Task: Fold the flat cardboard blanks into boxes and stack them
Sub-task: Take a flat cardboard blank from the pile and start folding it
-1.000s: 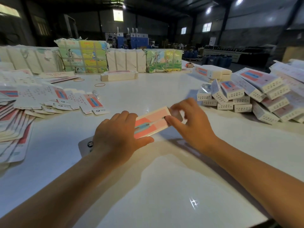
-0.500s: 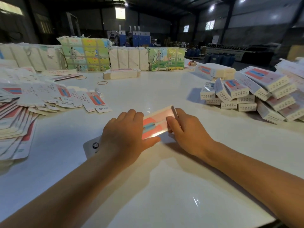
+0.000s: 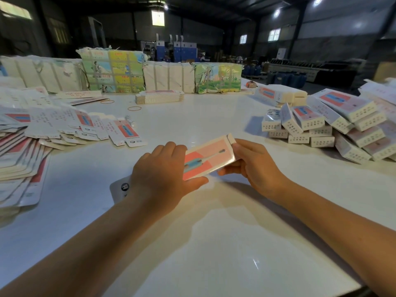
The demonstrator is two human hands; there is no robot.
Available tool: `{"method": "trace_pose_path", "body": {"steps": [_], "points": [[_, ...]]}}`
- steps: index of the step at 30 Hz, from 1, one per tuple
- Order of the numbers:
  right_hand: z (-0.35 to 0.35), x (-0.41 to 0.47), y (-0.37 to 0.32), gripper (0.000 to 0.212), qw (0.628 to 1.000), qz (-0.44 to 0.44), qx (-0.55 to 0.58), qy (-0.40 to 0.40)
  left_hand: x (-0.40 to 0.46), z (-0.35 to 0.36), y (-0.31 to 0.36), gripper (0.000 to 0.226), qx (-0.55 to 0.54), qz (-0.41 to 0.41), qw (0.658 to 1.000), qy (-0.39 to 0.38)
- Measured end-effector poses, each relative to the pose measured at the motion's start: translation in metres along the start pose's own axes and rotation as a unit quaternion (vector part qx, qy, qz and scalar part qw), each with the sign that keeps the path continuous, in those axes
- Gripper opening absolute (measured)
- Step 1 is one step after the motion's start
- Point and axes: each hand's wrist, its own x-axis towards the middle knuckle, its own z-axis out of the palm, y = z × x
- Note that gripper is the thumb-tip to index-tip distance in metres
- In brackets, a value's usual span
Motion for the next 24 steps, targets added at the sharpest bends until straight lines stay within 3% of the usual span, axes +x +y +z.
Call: {"method": "trace_pose_path", "body": {"steps": [5, 9, 13, 17, 24], "points": [[0.0, -0.002, -0.001, 0.06, 0.997, -0.017, -0.076, 0.009, 0.0, 0.003, 0.0, 0.062, 0.037, 0.016, 0.999, -0.011], [0.0, -0.006, 0.002, 0.028, 0.985, -0.062, -0.156, 0.033, 0.0, 0.004, 0.0, 0.062, 0.058, 0.027, 0.998, -0.01], [0.011, -0.013, 0.006, 0.012, 0.945, -0.121, -0.301, 0.03, 0.001, 0.004, 0.001, 0.061, 0.045, 0.022, 0.999, 0.011], [0.012, -0.014, 0.004, 0.043, 0.955, -0.107, -0.278, -0.012, 0.0, 0.001, 0.002, 0.065, 0.031, 0.003, 0.999, 0.012], [0.008, -0.016, 0.001, 0.059, 0.944, -0.128, -0.301, -0.041, 0.001, -0.002, 0.003, 0.062, 0.026, 0.013, 0.999, 0.019]]}}
